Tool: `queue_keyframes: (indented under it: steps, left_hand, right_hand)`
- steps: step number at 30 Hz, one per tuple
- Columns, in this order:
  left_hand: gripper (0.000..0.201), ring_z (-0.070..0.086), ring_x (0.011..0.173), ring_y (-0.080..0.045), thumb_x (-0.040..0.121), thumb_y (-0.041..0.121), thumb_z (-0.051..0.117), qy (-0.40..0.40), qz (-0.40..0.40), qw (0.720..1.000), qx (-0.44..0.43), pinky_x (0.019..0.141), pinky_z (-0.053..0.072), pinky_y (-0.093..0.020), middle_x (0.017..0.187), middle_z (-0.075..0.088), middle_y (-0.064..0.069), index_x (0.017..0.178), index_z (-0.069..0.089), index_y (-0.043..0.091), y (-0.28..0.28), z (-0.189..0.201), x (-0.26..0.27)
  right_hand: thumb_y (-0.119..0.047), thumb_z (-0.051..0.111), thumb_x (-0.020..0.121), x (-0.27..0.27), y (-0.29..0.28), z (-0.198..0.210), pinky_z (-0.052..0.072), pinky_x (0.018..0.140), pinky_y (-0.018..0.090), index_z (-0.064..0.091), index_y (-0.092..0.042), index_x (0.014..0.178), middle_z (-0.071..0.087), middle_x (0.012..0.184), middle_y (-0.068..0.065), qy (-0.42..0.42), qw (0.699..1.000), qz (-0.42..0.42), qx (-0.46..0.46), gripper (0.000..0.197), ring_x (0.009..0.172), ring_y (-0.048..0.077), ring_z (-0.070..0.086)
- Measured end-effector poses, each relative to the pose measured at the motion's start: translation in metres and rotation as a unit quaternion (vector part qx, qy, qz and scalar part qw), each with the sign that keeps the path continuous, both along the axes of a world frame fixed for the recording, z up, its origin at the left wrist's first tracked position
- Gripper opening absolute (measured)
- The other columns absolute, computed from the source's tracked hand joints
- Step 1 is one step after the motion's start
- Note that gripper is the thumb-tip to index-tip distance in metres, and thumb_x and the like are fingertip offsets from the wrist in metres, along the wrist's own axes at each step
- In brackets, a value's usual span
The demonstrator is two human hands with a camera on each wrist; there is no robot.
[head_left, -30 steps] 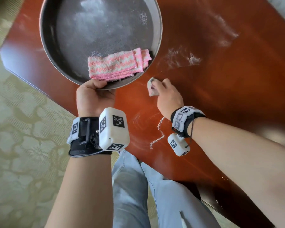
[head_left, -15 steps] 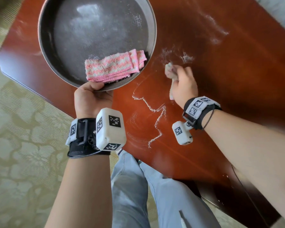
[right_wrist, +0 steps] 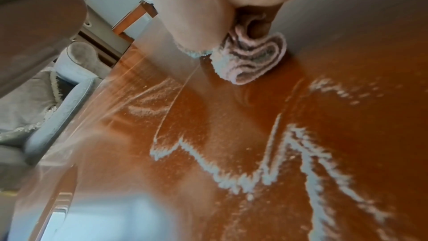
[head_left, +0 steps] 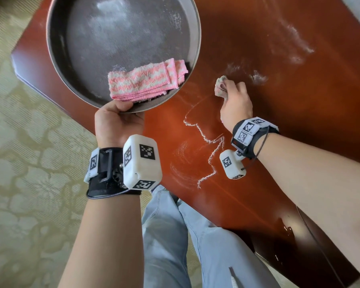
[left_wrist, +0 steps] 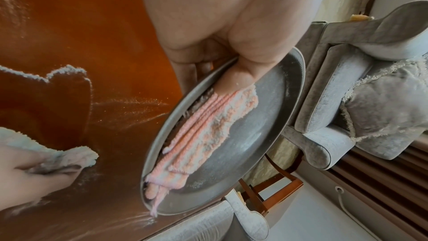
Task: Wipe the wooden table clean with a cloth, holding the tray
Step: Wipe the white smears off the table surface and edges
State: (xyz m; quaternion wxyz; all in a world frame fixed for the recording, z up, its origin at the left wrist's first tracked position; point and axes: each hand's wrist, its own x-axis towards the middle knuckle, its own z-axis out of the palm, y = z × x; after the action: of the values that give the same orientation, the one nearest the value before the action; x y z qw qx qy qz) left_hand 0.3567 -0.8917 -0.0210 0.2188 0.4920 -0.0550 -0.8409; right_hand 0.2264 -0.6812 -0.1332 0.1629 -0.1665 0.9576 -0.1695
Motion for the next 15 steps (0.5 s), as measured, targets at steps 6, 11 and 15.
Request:
queue_keyframes:
  steps: [6, 11, 15]
  left_hand:
    - [0.035, 0.067, 0.086, -0.031, 0.059, -0.012, 0.036, 0.0, 0.008, 1.0, -0.016, 0.088, 0.056, -0.037, 0.087, 0.067, -0.014, 0.081, 0.062, -0.002, -0.02, 0.002, 0.016]
    - [0.037, 0.068, 0.087, -0.031, 0.06, -0.012, 0.037, 0.002, 0.014, 1.0, -0.016, 0.084, 0.058, -0.035, 0.09, 0.068, -0.015, 0.086, 0.061, -0.002, -0.028, 0.001, 0.032]
    - [0.036, 0.069, 0.084, -0.03, 0.06, -0.012, 0.036, 0.002, 0.023, 1.0, -0.014, 0.076, 0.06, -0.034, 0.088, 0.068, -0.015, 0.083, 0.061, -0.002, -0.031, 0.005, 0.043]
  right_hand:
    - [0.004, 0.052, 0.082, 0.008, -0.035, 0.004, 0.056, 0.071, 0.042, 0.054, -0.015, 0.123, 0.05, 0.109, 0.013, -0.024, 0.995, 0.09, 0.02, 0.046, 0.088, 0.032, 0.057]
    - [0.001, 0.05, 0.081, 0.02, -0.057, 0.018, 0.051, 0.067, 0.039, 0.044, -0.026, 0.108, 0.041, 0.1, 0.004, -0.088, 0.975, 0.196, 0.051, 0.038, 0.078, 0.023, 0.048]
    - [0.0, 0.049, 0.08, 0.042, -0.053, 0.02, 0.047, 0.068, 0.037, 0.047, -0.03, 0.106, 0.04, 0.1, -0.003, -0.155, 0.943, 0.291, 0.045, 0.04, 0.086, 0.02, 0.051]
